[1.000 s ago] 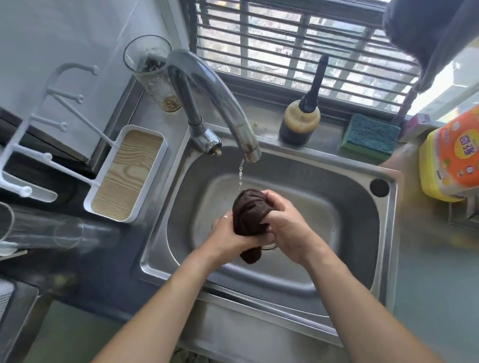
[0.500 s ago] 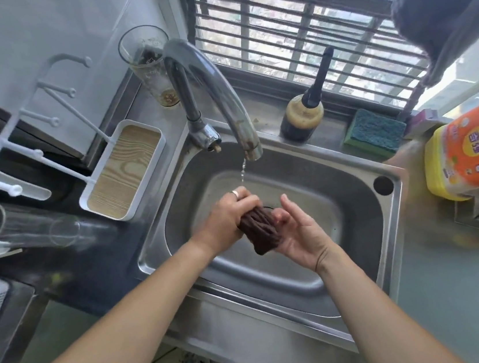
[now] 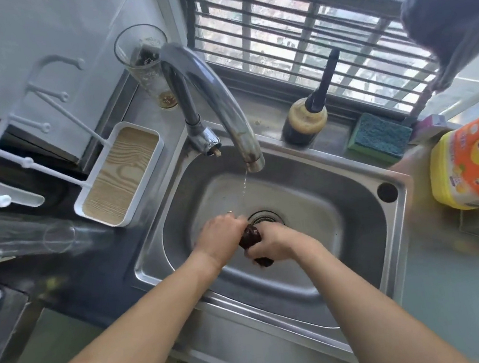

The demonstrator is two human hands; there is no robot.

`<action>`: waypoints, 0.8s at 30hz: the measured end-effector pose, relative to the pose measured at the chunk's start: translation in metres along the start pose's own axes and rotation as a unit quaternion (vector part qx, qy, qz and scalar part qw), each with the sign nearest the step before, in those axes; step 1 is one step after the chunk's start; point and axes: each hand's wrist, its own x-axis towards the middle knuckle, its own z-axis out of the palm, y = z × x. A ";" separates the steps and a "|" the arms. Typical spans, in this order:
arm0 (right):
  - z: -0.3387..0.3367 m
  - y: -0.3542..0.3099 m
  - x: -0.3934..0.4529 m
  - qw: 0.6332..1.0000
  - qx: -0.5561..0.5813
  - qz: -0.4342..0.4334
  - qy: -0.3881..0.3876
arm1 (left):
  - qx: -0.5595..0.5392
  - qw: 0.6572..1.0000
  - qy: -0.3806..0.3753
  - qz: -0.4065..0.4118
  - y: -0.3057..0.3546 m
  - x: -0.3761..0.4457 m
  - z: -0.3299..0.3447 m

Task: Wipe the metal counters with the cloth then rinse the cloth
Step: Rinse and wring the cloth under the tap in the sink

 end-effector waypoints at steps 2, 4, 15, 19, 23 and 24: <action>0.005 -0.005 0.002 0.991 -0.107 0.003 0.081 | -0.003 0.999 -0.031 -0.038 0.003 0.003 0.001; 0.010 -0.004 0.001 0.972 -0.182 0.004 0.151 | -0.021 0.997 -0.038 -0.061 0.007 0.003 0.001; 0.031 0.023 0.008 0.930 -0.260 -0.057 0.255 | -0.480 0.840 -0.231 -0.105 0.003 -0.004 0.011; 0.033 0.026 0.015 0.942 -0.213 -0.059 0.254 | -0.414 0.885 -0.212 -0.032 -0.011 -0.001 0.028; 0.032 0.029 0.017 0.981 0.083 -0.074 0.161 | -0.217 0.975 -0.034 -0.014 -0.023 -0.001 0.048; 0.029 0.027 0.012 0.969 0.201 -0.064 0.128 | -0.211 0.977 0.002 -0.007 -0.028 -0.002 0.049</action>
